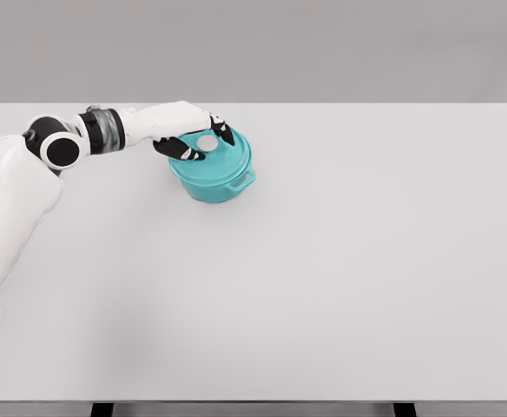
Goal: Cover the pot with left arm
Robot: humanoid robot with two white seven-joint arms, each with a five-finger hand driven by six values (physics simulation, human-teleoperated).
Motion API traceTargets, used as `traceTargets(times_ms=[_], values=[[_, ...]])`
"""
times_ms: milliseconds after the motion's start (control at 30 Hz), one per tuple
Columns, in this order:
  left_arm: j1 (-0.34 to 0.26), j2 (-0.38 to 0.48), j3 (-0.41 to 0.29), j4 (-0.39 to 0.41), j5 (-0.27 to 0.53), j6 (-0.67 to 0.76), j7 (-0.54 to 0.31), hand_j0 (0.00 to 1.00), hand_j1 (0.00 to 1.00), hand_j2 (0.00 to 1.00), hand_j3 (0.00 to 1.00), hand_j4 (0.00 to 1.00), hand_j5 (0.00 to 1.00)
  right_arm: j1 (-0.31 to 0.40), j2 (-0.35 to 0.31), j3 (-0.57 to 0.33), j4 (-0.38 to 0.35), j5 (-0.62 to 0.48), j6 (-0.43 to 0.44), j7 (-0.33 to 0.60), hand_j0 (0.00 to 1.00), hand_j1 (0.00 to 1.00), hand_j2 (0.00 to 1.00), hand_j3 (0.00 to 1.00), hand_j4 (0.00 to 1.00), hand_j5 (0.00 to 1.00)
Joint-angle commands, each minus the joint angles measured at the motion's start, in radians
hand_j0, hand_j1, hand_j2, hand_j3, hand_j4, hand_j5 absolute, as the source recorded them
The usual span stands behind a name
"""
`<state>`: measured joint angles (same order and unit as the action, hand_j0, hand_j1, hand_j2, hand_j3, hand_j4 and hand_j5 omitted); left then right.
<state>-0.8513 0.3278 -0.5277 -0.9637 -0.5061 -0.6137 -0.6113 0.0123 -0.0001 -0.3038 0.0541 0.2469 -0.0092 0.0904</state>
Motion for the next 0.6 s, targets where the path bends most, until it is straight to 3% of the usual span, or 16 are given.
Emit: traceTargets(times_ms=[0, 500, 567], values=[[-0.005, 0.002, 0.003, -0.004, 0.008, 0.003, 0.000, 0.69, 0.69, 0.69, 0.69, 0.69, 0.69, 0.000, 0.000, 0.000, 0.001, 0.000, 0.000, 0.000, 1.00, 1.00, 1.00, 1.00, 1.00, 1.00], [-0.008, 0.004, 0.006, -0.009, 0.012, 0.003, 0.000, 0.69, 0.69, 0.69, 0.69, 0.69, 0.69, 0.000, 0.000, 0.000, 0.000, 0.000, 0.000, 0.000, 1.00, 1.00, 1.00, 1.00, 1.00, 1.00], [-0.008, 0.005, 0.008, -0.009, 0.012, 0.003, 0.000, 0.75, 0.75, 0.75, 0.75, 0.75, 0.75, 0.000, 0.000, 0.000, 0.001, 0.000, 0.000, 0.000, 1.00, 1.00, 1.00, 1.00, 1.00, 1.00]])
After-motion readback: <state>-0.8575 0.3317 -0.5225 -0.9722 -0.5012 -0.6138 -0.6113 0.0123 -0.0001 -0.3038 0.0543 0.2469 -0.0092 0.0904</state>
